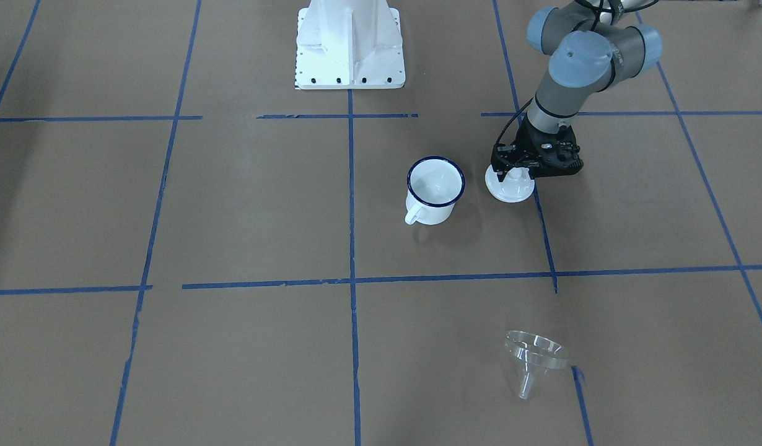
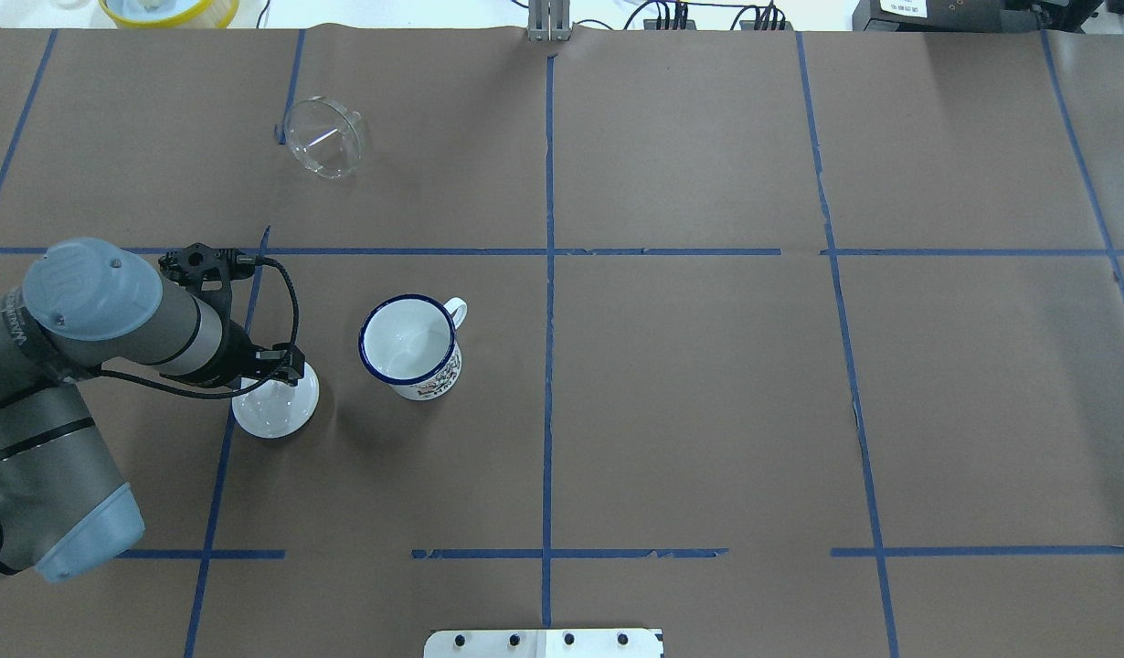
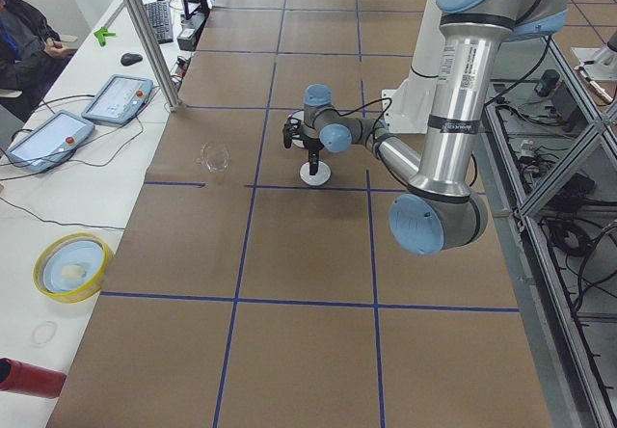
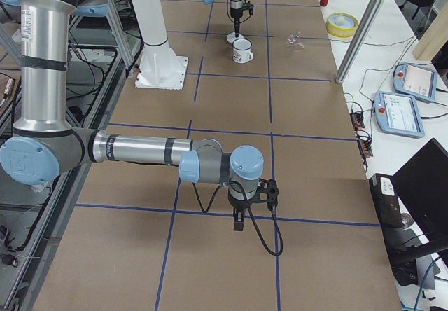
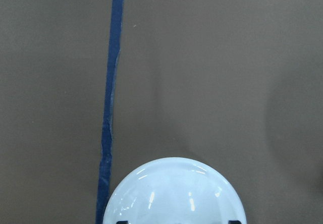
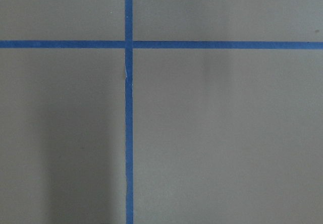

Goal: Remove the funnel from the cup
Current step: 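Lift the white lid off the table with the left gripper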

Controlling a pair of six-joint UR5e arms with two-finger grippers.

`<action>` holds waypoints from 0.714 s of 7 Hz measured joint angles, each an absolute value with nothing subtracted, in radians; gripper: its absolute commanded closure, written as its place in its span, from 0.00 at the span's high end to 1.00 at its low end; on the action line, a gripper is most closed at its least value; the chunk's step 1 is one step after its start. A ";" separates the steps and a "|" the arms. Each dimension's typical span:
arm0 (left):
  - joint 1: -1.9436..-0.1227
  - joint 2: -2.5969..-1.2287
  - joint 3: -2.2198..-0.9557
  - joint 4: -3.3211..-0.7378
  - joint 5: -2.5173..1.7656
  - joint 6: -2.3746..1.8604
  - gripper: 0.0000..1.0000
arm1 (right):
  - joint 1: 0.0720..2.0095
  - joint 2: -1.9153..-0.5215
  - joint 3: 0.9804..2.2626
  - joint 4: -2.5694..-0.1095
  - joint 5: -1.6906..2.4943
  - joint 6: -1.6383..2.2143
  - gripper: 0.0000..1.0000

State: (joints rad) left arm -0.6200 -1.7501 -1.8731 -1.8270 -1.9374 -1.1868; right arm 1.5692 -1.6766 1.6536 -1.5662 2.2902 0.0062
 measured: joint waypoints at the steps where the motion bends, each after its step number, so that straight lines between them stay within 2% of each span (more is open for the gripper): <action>1: -0.621 -1.749 -1.873 -1.827 -1.938 -1.186 0.73 | 1.569 -1.677 1.654 -1.566 2.290 0.006 1.00; 2: -0.621 -1.749 -1.874 -1.827 -1.938 -1.186 0.72 | 1.569 -1.677 1.654 -1.566 2.290 0.006 1.00; 3: -0.621 -1.749 -1.874 -1.826 -1.939 -1.186 0.33 | 1.569 -1.677 1.654 -1.566 2.290 0.006 1.00; 4: -0.621 -1.749 -1.875 -1.826 -1.939 -1.186 0.14 | 1.569 -1.677 1.654 -1.566 2.290 0.006 1.00; 5: -0.621 -1.748 -1.876 -1.826 -1.939 -1.186 0.07 | 1.569 -1.677 1.654 -1.566 2.290 0.006 1.00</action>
